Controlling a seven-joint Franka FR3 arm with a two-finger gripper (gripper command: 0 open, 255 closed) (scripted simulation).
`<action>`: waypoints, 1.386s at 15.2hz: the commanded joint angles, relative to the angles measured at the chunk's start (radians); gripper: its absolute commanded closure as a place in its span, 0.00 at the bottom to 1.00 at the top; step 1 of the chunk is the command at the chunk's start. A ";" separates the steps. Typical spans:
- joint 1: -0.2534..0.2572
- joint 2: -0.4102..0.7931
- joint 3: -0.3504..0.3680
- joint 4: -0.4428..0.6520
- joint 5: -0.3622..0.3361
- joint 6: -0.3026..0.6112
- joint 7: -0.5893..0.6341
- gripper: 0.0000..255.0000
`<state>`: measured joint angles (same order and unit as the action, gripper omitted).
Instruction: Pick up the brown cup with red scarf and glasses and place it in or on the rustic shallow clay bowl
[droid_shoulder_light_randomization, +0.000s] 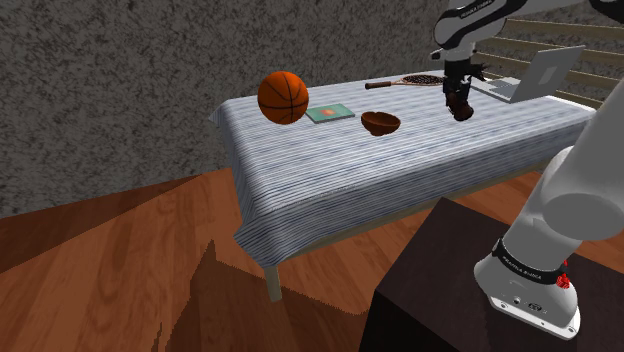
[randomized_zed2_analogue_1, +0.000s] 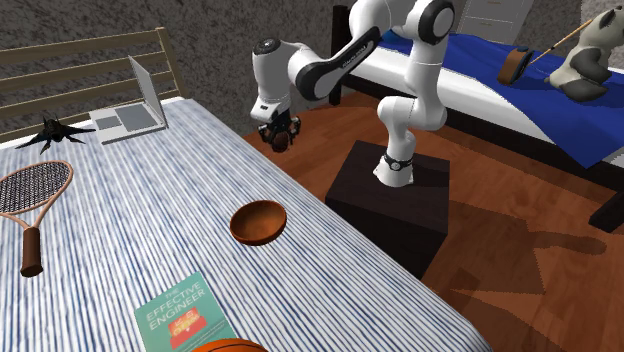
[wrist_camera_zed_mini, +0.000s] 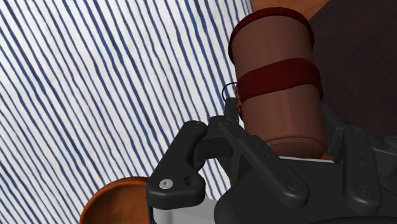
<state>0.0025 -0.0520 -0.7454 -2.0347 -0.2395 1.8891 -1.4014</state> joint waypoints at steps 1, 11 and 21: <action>0.015 0.080 0.007 0.068 0.061 -0.008 -0.005 1.00; 0.002 0.418 0.087 0.448 0.282 -0.126 0.008 1.00; -0.081 0.711 0.163 0.869 0.410 -0.281 0.054 1.00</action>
<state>-0.0752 0.6492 -0.5847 -1.1753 0.1666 1.6079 -1.3482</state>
